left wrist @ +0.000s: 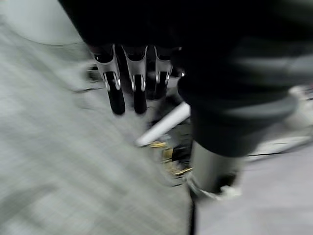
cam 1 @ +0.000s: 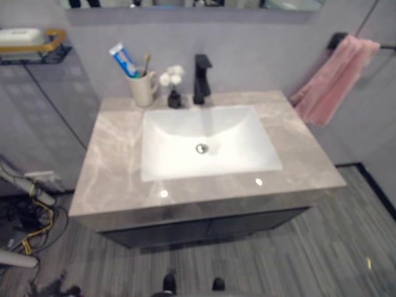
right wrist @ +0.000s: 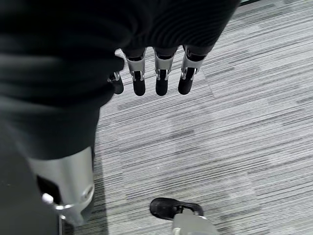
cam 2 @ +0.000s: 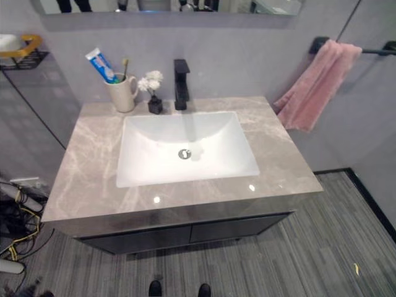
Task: Put brush and paste in cup on sink, flatten towel.
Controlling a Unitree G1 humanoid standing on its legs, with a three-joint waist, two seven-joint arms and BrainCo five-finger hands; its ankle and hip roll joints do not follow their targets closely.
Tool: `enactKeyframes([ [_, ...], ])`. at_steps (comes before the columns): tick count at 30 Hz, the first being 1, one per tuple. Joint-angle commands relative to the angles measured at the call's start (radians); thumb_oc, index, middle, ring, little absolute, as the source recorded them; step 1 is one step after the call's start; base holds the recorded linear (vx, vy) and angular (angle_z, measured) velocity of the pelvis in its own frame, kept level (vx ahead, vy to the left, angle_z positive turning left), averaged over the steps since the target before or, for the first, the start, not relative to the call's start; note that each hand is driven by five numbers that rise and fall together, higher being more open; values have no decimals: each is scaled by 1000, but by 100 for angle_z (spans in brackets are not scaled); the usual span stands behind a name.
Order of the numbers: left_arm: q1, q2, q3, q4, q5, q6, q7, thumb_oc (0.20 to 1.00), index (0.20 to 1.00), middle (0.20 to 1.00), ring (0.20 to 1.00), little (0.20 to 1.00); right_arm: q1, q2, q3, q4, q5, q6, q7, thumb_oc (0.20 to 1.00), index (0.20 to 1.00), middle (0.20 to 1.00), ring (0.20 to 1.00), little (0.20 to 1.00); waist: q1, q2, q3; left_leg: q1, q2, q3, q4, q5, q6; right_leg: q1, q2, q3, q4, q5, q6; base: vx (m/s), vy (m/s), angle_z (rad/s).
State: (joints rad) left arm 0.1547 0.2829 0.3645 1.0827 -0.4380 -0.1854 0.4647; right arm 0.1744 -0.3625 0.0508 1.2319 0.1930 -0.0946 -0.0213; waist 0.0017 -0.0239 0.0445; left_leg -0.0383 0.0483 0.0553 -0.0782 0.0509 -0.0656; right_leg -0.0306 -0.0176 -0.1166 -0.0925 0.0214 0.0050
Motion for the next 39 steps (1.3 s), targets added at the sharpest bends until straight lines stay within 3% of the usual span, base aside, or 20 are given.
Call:
enactKeyframes([
  [1,-32,41,-48,116,-46,44,-167,1000,1000,1000,1000,1000,-56,-41,54,-6,-53,6,-9,1000,1000,1000,1000,1000,-15,-42,-15,-76,-41,-212,46,1,44,9,-3,87,67,-69,15,-14,90,-84],
  [4,-53,29,-162,269,128,118,-302,1000,1000,1000,1000,1000,-72,-47,94,-15,-108,19,22,1000,1000,1000,1000,1000,-23,-32,-25,-68,-61,-234,68,-24,56,7,-2,121,69,-66,19,21,108,-67],
  [6,-69,6,-218,344,223,155,-355,1000,1000,1000,1000,1000,-78,-41,121,-16,-152,29,44,1000,1000,1000,1000,1000,-27,-30,-36,-56,-62,-210,72,-36,66,16,-8,131,68,-66,22,58,132,-24],
  [9,-70,-34,-449,352,525,174,-425,1000,1000,1000,1000,1000,-99,-50,150,2,-228,51,52,1000,1000,1000,1000,1000,-38,-21,-47,-41,-67,-166,83,-65,84,24,-20,146,70,-64,35,42,186,-36],
  [10,-87,-28,-561,270,613,150,-380,1000,1000,1000,1000,1000,-125,-48,143,-3,-220,51,28,1000,1000,1000,1000,1000,-46,-13,-41,-43,-78,-139,108,-92,98,15,-30,171,74,-55,51,-8,269,-38],
  [13,-100,-11,-579,199,575,117,-350,1000,1000,1000,1000,1000,-132,-33,109,15,-180,43,-15,1000,1000,1000,1000,1000,-35,-6,-14,-64,-99,-104,166,-129,118,-12,-47,206,89,-41,73,-41,204,-38],
  [18,-128,3,-626,207,624,115,-345,1000,1000,1000,1000,1000,-154,-15,120,60,-209,59,-36,1000,1000,1000,1000,1000,-29,-2,17,-85,-119,-73,201,-160,140,-55,-63,243,111,-15,98,-84,219,-40],
  [22,-162,12,-670,246,725,131,-324,1000,1000,1000,1000,1000,-176,6,112,59,-191,57,-63,1000,1000,1000,1000,1000,-49,1,41,-88,-127,18,183,-174,163,-124,-80,319,106,67,138,-103,246,-94],
  [23,-196,18,-679,245,743,128,-308,1000,1000,1000,1000,1000,-181,23,115,41,-175,56,-69,1000,1000,1000,1000,1000,-55,-7,63,-92,-116,110,174,-184,169,-179,-93,304,87,132,154,-202,300,-173],
  [24,-210,20,-687,234,744,127,-299,1000,1000,1000,1000,1000,-187,31,119,31,-171,56,-77,1000,1000,1000,1000,1000,-50,-7,78,-88,-103,139,175,-189,166,-198,-99,217,104,115,146,-221,234,-131],
  [26,-227,17,-706,208,757,130,-288,1000,1000,1000,1000,1000,-192,43,123,7,-162,46,-101,1000,1000,1000,1000,1000,-42,5,97,-78,-79,200,160,-181,154,-206,-131,-21,184,40,125,-86,98,-198],
  [27,-232,17,-715,193,762,132,-281,1000,1000,1000,1000,1000,-185,47,121,7,-149,43,-109,1000,1000,1000,1000,1000,-51,13,96,-59,-74,210,132,-176,148,-186,-125,-51,238,-4,123,17,105,-188],
  [30,-252,18,-729,161,761,129,-279,1000,1000,1000,1000,1000,-163,55,111,41,-140,44,-109,1000,1000,1000,1000,1000,-57,23,76,-21,-78,248,56,-146,149,-157,-98,-32,318,-68,112,28,36,-88],
  [32,-268,17,-737,151,755,128,-281,1000,1000,1000,1000,1000,-159,52,101,47,-128,44,-114,1000,1000,1000,1000,1000,-54,33,64,-11,-76,281,26,-135,145,-124,-100,-66,316,-95,106,2,-25,-84],
  [33,-277,10,-735,151,749,132,-280,1000,1000,1000,1000,1000,-165,50,96,40,-113,42,-120,1000,1000,1000,1000,1000,-44,37,41,-4,-73,338,6,-128,141,-68,-116,-136,275,-99,109,6,-45,-60],
  [34,-277,10,-735,151,749,132,-280,1000,1000,1000,1000,1000,-165,50,96,39,-113,42,-120,1000,1000,1000,1000,1000,-42,37,42,-2,-73,340,4,-128,141,-65,-115,-135,272,-97,109,8,-62,-62],
  [35,-278,5,-726,158,747,132,-276,1000,1000,1000,1000,1000,-172,49,96,35,-111,41,-123,1000,1000,1000,1000,1000,-40,39,34,1,-71,370,3,-127,140,-52,-123,-162,262,-88,112,-3,-51,-114],
  [39,-271,-9,-691,209,738,138,-273,1000,1000,1000,1000,1000,-189,44,119,-8,-116,32,-108,1000,1000,1000,1000,1000,-44,29,15,9,-61,472,3,-133,140,-28,-124,-168,227,-56,131,-21,-121,-115],
])
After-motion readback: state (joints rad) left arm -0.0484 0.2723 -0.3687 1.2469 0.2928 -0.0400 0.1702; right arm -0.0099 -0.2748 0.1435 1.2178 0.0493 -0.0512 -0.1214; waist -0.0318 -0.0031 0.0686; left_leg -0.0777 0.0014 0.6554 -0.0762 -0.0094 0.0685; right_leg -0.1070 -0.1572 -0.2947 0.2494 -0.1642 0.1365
